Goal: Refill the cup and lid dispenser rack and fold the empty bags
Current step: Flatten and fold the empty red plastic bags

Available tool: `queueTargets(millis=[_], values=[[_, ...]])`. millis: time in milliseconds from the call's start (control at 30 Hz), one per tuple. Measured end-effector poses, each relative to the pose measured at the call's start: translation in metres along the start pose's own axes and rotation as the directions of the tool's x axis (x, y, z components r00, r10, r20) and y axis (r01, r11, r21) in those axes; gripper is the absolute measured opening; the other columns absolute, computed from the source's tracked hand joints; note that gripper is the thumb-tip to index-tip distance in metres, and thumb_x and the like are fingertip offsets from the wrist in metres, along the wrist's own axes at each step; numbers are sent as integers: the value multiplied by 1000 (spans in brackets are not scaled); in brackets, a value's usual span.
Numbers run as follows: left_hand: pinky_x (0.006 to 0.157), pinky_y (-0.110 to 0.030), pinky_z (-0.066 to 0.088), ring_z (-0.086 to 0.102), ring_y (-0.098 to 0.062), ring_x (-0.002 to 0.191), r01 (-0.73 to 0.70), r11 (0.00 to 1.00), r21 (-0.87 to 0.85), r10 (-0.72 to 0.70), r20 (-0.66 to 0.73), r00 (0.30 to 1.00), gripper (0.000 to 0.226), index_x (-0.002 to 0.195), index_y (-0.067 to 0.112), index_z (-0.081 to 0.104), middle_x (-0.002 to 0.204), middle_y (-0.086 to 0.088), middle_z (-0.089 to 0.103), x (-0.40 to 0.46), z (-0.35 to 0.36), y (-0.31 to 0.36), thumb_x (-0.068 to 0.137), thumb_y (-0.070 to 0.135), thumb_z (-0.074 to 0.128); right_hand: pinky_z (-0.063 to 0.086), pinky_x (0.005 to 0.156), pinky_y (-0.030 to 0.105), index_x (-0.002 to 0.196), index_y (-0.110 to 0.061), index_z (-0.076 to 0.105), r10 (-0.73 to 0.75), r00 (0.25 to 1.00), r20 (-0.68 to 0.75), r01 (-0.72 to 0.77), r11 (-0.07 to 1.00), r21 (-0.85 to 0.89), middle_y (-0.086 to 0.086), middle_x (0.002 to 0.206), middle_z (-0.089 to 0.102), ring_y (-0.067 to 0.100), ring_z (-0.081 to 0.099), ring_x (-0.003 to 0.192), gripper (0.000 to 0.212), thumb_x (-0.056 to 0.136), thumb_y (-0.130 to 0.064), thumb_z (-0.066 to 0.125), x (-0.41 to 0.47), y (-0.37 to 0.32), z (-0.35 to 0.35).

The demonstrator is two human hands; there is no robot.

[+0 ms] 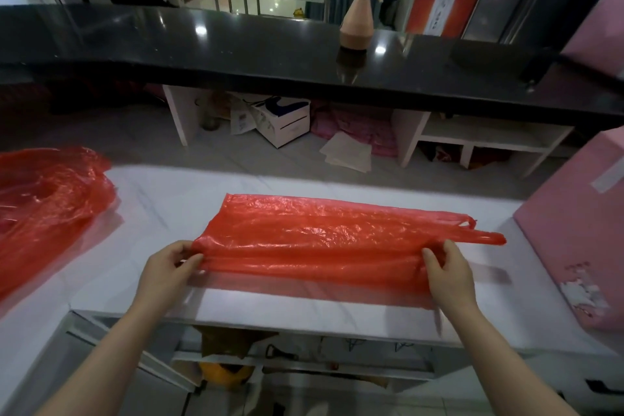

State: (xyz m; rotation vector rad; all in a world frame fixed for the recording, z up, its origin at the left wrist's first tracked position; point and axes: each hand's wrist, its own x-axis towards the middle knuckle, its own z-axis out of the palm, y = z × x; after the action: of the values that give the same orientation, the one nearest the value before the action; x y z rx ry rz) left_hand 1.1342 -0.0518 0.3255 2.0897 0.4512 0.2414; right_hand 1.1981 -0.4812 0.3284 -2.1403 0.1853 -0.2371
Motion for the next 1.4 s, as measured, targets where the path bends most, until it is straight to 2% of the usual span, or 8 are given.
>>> queueTargets(millis=[233,333,467,600,733,967,1200,1400], values=[[83,-31,43,60,-19,88,-109,990,-90,101,-88,991,26,109,9,64,96,-4,65,21,0,13,96,-3,46,38,60,22,87,-31,45,-42,998,-39,40,999,-33,-16,82,59,2,55,75,19,97,-15,49,16,-12,-1],[72,-26,47,61,-18,82,-114,989,-98,105,-94,990,27,103,15,62,89,0,65,24,7,11,97,-2,43,39,63,28,92,-20,52,8,1000,-23,-11,990,-138,-14,81,58,15,58,78,6,96,-16,53,18,0,4],[65,-30,48,63,-19,81,34,994,-99,-31,27,999,25,102,21,59,90,0,67,27,19,9,98,3,43,42,72,33,108,-12,58,143,989,-42,-149,934,-325,5,97,66,31,61,92,21,94,-28,56,18,14,7],[51,-29,48,65,-21,64,149,979,-138,-133,120,984,9,104,23,58,85,-3,71,31,16,7,96,20,55,43,69,35,99,-17,55,197,978,-67,-206,875,-438,10,93,67,33,61,84,17,96,-33,52,18,24,3],[57,-29,50,67,-21,75,139,988,-72,-120,222,968,27,106,21,59,91,-4,69,26,15,7,83,23,73,51,73,42,97,-17,50,196,977,-83,-211,852,-479,11,85,64,33,60,77,19,99,-35,42,19,26,2],[59,-21,55,69,-15,74,86,994,-72,-64,266,962,26,101,20,61,88,-10,69,21,10,3,86,0,65,48,72,42,101,-15,47,218,973,-81,-229,835,-501,15,87,63,38,59,80,22,100,-35,38,25,29,1],[56,-18,56,66,-27,73,92,939,-330,-82,43,996,23,92,16,57,86,-18,68,36,0,12,93,-7,51,48,70,40,104,-13,51,185,980,-77,-196,810,-552,18,95,66,34,59,80,21,101,-29,38,37,39,-24],[70,-31,53,69,-25,84,47,960,-277,1,170,985,20,104,22,61,88,-9,72,25,14,13,97,7,51,47,74,39,92,-19,62,202,979,0,-190,924,-331,8,88,66,31,61,82,53,97,-58,26,21,30,-17]])
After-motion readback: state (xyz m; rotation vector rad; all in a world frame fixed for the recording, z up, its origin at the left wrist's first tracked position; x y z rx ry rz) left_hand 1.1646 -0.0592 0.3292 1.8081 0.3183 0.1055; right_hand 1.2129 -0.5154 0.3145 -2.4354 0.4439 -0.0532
